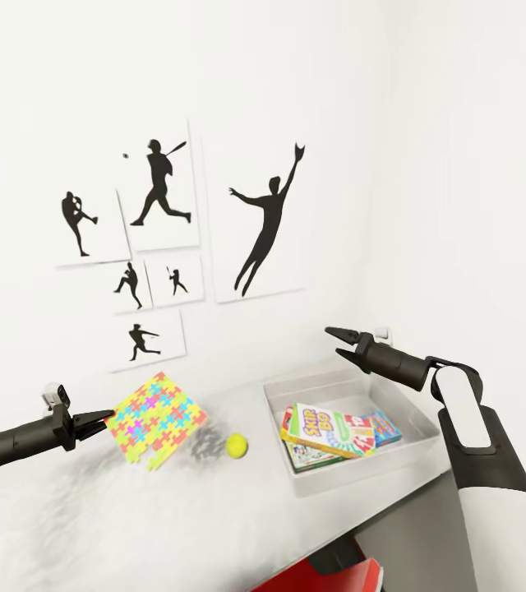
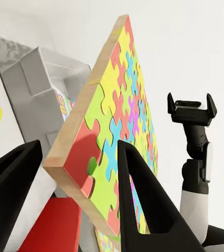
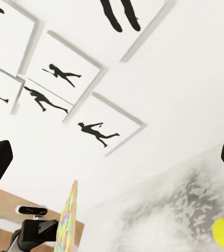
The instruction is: Put all the toys in the child's room - the three board games (two on the bed and one on the table), the two jigsaw puzzles on the table, and the tennis ball on the table - inside the toy box on the table in the child's room.
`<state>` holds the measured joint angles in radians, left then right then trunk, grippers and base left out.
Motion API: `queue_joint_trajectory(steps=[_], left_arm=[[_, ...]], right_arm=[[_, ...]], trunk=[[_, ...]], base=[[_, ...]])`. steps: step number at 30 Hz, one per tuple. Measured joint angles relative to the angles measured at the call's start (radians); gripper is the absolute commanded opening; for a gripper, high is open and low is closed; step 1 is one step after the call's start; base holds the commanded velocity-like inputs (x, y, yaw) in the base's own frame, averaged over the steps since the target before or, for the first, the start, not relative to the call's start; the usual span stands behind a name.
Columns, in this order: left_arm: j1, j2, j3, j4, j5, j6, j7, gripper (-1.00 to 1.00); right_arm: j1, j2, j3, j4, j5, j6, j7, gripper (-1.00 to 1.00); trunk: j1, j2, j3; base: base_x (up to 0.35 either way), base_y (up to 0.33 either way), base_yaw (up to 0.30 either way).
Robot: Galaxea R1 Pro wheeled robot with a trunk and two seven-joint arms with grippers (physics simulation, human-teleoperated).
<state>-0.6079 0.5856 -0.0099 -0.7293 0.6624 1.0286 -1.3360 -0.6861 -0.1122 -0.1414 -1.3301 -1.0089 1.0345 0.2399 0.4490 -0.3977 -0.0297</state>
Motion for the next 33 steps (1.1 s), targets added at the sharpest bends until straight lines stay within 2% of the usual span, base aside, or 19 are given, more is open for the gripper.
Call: queue_joint_trajectory(steps=[13, 21, 33], left_arm=[[0.001, 0.0, 0.0, 0.0, 0.0, 0.0, 0.0, -1.0], [0.001, 0.0, 0.0, 0.0, 0.0, 0.0, -0.001, -1.0], [0.002, -0.003, 0.001, 0.0, 0.0, 0.0, 0.0, -1.0]], right_arm=[[0.001, 0.0, -0.001, 0.001, 0.002, -0.002, -0.001, 1.0], [0.002, 0.0, -0.034, 0.001, 0.0, 0.003, 0.0, 1.0], [0.006, 0.0, -0.035, 0.0, 0.0, 0.003, 0.0, 1.0]], trunk=[[0.0, 0.0, 0.0], [0.0, 0.0, 0.0], [0.0, 0.0, 0.0]], base=[[0.039, 0.0, 0.0], [0.0, 0.0, 0.0], [0.0, 0.0, 0.0]])
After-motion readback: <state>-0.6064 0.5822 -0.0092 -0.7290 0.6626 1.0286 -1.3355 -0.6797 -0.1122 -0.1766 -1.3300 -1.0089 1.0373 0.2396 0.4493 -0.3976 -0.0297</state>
